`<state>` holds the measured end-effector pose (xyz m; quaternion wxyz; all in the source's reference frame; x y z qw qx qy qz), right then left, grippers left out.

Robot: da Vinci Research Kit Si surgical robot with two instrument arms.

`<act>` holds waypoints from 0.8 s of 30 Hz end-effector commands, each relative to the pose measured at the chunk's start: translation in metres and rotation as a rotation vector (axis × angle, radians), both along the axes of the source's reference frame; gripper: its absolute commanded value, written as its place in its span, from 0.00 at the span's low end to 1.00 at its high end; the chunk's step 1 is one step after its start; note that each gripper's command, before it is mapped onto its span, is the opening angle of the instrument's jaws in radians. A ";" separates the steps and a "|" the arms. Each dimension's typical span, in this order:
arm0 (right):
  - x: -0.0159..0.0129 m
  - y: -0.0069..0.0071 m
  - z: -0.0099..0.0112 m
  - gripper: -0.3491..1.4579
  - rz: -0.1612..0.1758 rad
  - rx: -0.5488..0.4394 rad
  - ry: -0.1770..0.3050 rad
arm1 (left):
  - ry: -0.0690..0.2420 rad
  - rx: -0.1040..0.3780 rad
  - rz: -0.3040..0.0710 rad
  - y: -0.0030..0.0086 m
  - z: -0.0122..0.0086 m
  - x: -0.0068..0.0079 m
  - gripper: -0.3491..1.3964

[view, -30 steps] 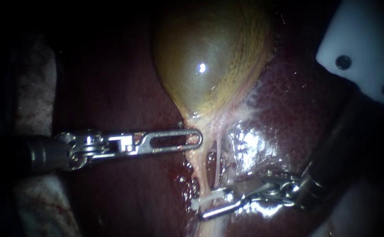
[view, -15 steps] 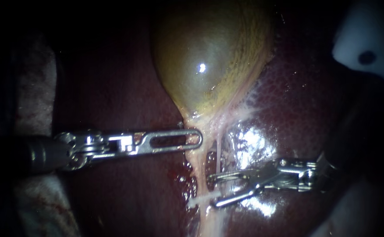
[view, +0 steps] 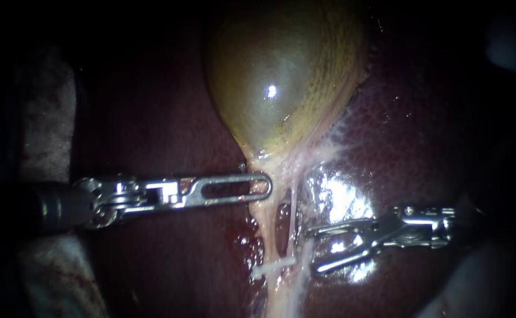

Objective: Going back first clip left tube

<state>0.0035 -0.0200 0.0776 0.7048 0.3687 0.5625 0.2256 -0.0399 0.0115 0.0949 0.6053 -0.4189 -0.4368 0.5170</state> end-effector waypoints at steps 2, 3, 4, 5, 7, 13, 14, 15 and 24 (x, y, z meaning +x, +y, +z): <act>-0.0008 0.0003 -0.0005 0.48 -0.002 -0.020 -0.012 | 0.000 0.000 0.000 0.0000 0.0001 0.0000 0.00; -0.0011 0.0004 -0.0007 0.49 -0.004 -0.031 -0.015 | 0.000 0.000 0.000 0.0000 0.0001 0.0000 0.00; -0.0015 0.0005 -0.0009 0.49 -0.005 -0.050 -0.020 | 0.000 0.000 0.000 0.0000 0.0001 0.0000 0.00; -0.0017 0.0006 -0.0011 0.49 -0.004 -0.055 -0.024 | 0.000 0.000 0.000 0.0000 0.0001 0.0000 0.00; -0.0023 0.0008 -0.0014 0.50 -0.004 -0.096 -0.030 | 0.000 0.000 0.000 0.0000 0.0001 0.0000 0.00; -0.0030 0.0013 -0.0021 0.52 0.012 -0.184 -0.033 | 0.000 -0.002 0.000 -0.0001 0.0003 0.0000 0.00; -0.0032 0.0013 -0.0022 0.52 0.013 -0.197 -0.030 | 0.000 -0.002 0.000 -0.0001 0.0004 0.0000 0.00; -0.0033 0.0013 -0.0023 0.52 0.013 -0.204 -0.028 | 0.000 -0.003 0.000 -0.0001 0.0005 0.0000 0.00; -0.0039 0.0012 -0.0026 0.52 0.010 -0.227 -0.018 | 0.000 -0.005 0.000 -0.0002 0.0009 -0.0001 0.00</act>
